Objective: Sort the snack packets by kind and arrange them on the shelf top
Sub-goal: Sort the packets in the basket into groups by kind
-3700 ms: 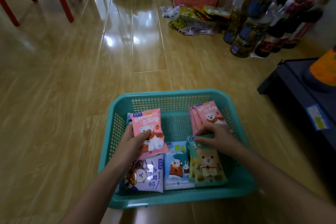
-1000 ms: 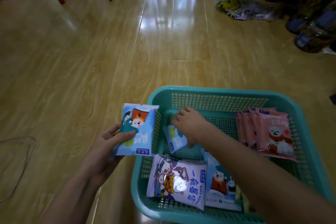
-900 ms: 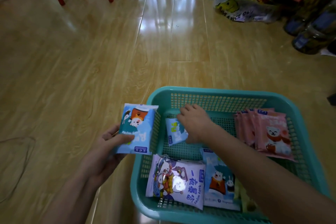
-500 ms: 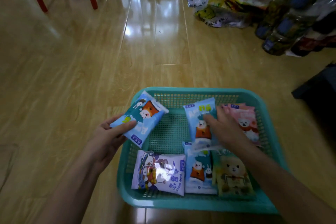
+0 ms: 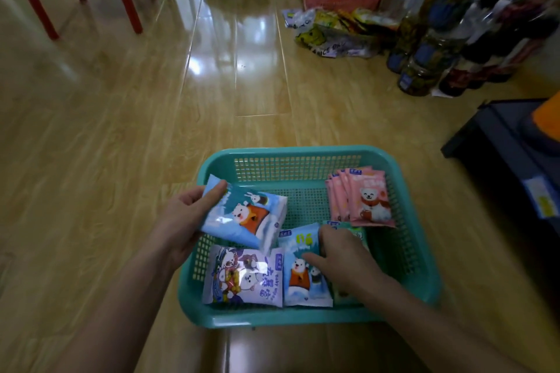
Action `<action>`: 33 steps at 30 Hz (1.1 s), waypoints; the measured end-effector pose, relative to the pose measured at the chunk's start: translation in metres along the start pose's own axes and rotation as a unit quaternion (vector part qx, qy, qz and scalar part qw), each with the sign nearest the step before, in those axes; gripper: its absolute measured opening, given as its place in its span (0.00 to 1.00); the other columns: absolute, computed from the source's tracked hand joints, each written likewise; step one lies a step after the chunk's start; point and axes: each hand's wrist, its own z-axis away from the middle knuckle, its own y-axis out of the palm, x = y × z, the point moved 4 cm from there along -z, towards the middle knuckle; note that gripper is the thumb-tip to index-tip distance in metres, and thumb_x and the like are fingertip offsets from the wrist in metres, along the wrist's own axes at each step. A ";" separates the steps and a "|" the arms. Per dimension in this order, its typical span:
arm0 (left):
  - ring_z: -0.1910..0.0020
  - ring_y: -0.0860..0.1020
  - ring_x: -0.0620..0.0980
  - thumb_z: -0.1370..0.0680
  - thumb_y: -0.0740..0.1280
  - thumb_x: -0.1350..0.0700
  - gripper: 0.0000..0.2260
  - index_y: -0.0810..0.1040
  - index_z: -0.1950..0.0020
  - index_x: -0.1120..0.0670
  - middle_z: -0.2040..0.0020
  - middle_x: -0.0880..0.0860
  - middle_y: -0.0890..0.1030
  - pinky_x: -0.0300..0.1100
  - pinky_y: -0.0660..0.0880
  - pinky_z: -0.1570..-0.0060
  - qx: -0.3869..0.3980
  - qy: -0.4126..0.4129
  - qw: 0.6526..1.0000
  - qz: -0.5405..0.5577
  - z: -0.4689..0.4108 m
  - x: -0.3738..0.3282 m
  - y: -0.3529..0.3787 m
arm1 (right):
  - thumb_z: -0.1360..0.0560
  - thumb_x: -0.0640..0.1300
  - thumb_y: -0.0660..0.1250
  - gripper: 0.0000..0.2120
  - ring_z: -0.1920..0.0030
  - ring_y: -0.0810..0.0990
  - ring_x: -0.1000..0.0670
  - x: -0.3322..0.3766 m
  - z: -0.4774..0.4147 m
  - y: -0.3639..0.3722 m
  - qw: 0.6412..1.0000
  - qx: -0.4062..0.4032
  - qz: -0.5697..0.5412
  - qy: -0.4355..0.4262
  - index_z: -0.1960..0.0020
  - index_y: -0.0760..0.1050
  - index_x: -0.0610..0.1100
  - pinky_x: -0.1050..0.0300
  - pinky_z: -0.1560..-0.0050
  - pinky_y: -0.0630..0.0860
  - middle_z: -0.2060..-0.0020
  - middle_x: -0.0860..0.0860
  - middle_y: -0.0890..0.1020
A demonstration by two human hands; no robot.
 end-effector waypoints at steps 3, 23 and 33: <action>0.63 0.82 0.53 0.43 0.80 0.50 0.31 0.78 0.46 0.65 0.51 0.63 0.83 0.38 0.80 0.65 0.073 -0.060 0.994 -0.060 -0.002 0.001 0.007 | 0.25 0.54 0.65 0.14 0.53 0.76 0.46 0.005 0.000 0.001 0.998 -0.030 0.046 -0.011 0.54 0.64 0.45 0.58 0.65 0.64 0.53 0.45 0.78; 0.75 0.73 0.34 0.26 0.70 0.55 0.10 0.83 0.53 0.61 0.65 0.48 0.80 0.27 0.69 0.69 0.318 0.095 0.773 -0.541 -0.046 0.040 0.120 | 0.25 0.56 0.64 0.15 0.68 0.78 0.50 -0.109 0.035 -0.078 0.972 -0.188 -0.099 0.104 0.65 0.72 0.47 0.56 0.71 0.71 0.69 0.51 0.79; 0.37 0.71 0.58 0.24 0.67 0.53 0.22 0.70 0.33 0.60 0.37 0.60 0.73 0.51 0.67 0.39 -0.227 0.211 0.817 -0.487 0.002 0.009 0.003 | 0.23 0.50 0.62 0.22 0.40 0.75 0.47 -0.148 0.025 -0.050 0.927 -0.154 -0.298 0.168 0.31 0.65 0.47 0.48 0.43 0.74 0.37 0.49 0.73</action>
